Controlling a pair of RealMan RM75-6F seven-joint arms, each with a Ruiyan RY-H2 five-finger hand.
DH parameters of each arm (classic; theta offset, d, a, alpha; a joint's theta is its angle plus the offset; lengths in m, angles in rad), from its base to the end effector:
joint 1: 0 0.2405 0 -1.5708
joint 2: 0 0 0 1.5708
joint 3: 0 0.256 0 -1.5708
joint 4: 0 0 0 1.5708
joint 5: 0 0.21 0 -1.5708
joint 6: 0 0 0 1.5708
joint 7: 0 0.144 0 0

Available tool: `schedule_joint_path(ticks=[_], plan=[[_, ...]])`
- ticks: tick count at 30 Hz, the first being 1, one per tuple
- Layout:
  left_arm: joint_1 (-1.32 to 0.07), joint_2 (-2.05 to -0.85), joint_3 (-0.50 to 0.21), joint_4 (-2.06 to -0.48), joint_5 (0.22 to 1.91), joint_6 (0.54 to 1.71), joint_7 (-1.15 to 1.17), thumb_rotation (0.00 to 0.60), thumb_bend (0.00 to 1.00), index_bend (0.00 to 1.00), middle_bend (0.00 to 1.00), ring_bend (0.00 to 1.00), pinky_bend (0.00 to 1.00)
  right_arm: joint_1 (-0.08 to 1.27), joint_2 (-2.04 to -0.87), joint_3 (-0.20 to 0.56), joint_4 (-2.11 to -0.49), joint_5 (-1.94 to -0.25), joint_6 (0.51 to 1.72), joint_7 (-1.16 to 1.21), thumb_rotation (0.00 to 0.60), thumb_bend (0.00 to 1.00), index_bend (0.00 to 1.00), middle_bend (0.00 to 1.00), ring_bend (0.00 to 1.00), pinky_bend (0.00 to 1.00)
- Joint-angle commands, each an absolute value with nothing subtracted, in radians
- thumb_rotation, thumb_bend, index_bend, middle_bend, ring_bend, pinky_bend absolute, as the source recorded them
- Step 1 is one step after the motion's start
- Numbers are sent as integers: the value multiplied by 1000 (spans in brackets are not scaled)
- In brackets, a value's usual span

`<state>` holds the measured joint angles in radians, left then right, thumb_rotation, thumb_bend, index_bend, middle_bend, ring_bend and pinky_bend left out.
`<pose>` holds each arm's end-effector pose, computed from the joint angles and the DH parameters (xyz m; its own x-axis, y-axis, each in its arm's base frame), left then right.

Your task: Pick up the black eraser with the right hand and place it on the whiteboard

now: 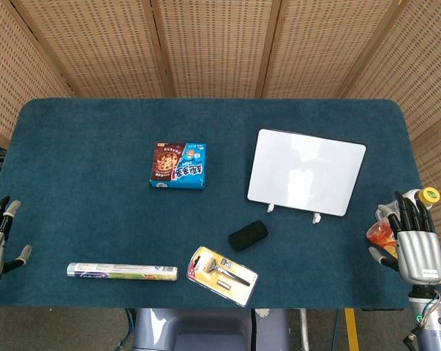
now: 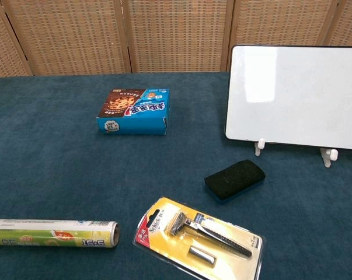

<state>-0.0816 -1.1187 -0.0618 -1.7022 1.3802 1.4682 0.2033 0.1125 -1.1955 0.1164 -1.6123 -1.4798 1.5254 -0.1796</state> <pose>-0.3092 0.1802 0.1558 0.4846 0.0360 0.8740 0.8685 0.0989 -0.4857 -0.2940 -0.2018 0.1509 0.4772 0.1089 0.8720 -0.8771 -0.0017 0.4802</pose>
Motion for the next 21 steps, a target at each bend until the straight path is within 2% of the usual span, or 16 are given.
schedule_joint_path(ticks=[1,21], plan=[[-81,-1119,-61,-1703,1381,1469,204,600,313,0,0,0,0,112,-1197,115,-1611,-1483,1526,-180,600,53,204,0,0,0],[-82,-1119,-62,-1700,1378,1464,201,600,313,0,0,0,0,115,-1196,110,-1613,-1499,1524,-177,600,53,204,0,0,0]])
